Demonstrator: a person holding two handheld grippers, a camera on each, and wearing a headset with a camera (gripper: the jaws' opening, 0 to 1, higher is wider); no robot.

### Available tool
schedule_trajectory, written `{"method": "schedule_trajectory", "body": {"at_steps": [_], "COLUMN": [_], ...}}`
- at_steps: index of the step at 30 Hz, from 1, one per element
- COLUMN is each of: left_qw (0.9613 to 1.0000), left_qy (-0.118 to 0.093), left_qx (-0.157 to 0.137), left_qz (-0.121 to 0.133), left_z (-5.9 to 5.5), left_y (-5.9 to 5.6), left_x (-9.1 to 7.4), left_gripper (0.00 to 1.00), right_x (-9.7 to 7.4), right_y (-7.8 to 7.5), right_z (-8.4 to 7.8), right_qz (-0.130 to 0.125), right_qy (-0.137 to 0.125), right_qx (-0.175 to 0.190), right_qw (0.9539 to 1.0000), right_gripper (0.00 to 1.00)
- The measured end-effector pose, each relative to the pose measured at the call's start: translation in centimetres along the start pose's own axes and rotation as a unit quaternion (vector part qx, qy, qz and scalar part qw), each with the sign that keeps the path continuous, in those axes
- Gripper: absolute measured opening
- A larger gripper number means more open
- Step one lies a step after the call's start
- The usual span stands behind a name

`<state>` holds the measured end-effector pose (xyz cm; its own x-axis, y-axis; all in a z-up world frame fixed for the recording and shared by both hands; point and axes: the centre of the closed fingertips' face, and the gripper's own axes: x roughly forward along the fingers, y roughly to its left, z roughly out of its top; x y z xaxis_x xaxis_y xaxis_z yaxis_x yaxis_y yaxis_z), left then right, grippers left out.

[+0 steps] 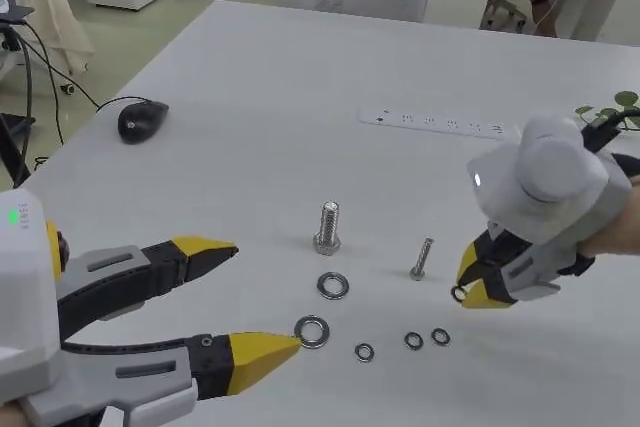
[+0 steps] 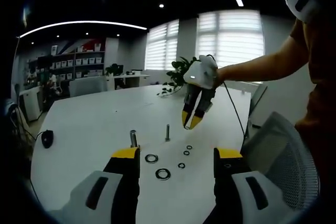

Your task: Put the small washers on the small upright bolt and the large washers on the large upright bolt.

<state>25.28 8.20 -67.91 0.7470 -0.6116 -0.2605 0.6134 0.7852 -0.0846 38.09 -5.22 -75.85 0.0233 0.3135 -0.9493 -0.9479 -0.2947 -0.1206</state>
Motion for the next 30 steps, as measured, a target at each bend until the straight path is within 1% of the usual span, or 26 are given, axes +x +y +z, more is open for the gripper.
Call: {"method": "schedule_trajectory", "body": {"at_steps": [4, 8, 13, 21, 28, 30], "left_qw": [1.0000, 1.0000, 1.0000, 1.0000, 0.9999, 0.9999], "left_qy": [0.001, 0.000, 0.002, 0.003, 0.004, 0.005], "left_qx": [0.001, -0.002, -0.004, -0.008, -0.010, -0.009], "left_qz": [-0.002, 0.000, 0.002, 0.004, 0.003, 0.003], "left_z": [-0.1, 0.0, -0.2, -0.3, -0.4, -0.3], "left_y": [-0.1, 0.1, 0.2, 0.4, 0.4, 0.4], "left_x": [0.0, 0.0, -0.1, 0.0, 0.1, 0.2], "left_gripper": [0.56, 0.56, 0.56, 0.56, 0.56, 0.56], "right_x": [-0.5, -0.8, -0.4, 0.7, 1.2, 1.3], "right_y": [-1.5, -3.1, -4.2, -4.6, -4.6, -4.8], "right_z": [0.6, 0.9, 1.3, 1.6, 1.4, 1.3], "right_qz": [-0.012, -0.024, -0.024, -0.017, -0.012, -0.014], "right_qy": [0.000, 0.000, 0.005, 0.006, 0.007, 0.006], "right_qx": [-0.002, -0.001, 0.000, -0.002, 0.002, 0.001], "right_qw": [0.9999, 0.9997, 0.9997, 0.9998, 0.9999, 0.9999], "right_gripper": [0.12, 0.12, 0.12, 0.12, 0.12, 0.12]}}
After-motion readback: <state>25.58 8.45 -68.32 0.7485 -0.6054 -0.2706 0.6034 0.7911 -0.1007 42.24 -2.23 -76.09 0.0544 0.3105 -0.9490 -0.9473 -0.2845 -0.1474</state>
